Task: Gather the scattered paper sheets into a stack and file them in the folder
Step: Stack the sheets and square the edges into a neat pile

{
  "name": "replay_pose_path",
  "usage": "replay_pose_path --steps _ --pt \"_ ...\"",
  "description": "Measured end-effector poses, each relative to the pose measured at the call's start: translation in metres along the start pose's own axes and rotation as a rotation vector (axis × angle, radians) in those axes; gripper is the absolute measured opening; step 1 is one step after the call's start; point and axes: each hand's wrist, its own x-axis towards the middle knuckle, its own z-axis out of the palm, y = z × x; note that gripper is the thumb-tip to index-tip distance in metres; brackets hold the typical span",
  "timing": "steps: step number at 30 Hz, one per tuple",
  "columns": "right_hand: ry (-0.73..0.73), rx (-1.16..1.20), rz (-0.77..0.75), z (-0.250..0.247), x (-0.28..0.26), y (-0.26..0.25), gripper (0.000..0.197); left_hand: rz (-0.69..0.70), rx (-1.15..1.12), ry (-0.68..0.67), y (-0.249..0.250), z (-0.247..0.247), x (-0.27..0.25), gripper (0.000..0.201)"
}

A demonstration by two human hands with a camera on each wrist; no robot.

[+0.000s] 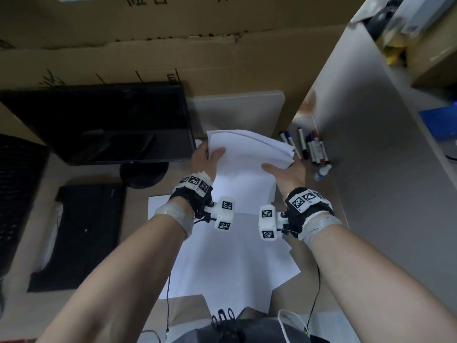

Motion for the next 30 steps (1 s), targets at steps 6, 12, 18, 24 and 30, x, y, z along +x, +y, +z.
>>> replay_pose_path --steps 6,12,18,24,30 --pt "-0.090 0.050 0.039 -0.010 0.000 0.022 0.057 -0.086 -0.340 -0.061 0.011 -0.013 -0.024 0.040" --pt "-0.029 0.211 -0.022 -0.012 -0.007 -0.008 0.021 -0.083 -0.521 -0.114 0.048 0.007 -0.035 0.041" --pt "-0.024 0.206 0.109 -0.002 0.010 0.025 0.039 -0.100 -0.240 -0.009 0.021 0.009 -0.024 0.028" --pt "-0.009 -0.007 0.118 -0.007 0.029 0.039 0.020 -0.181 0.213 -0.142 -0.028 0.009 0.006 0.018" --pt "-0.294 -0.284 0.465 -0.002 0.045 0.053 0.026 -0.431 0.379 -0.292 -0.050 0.015 0.022 0.013"
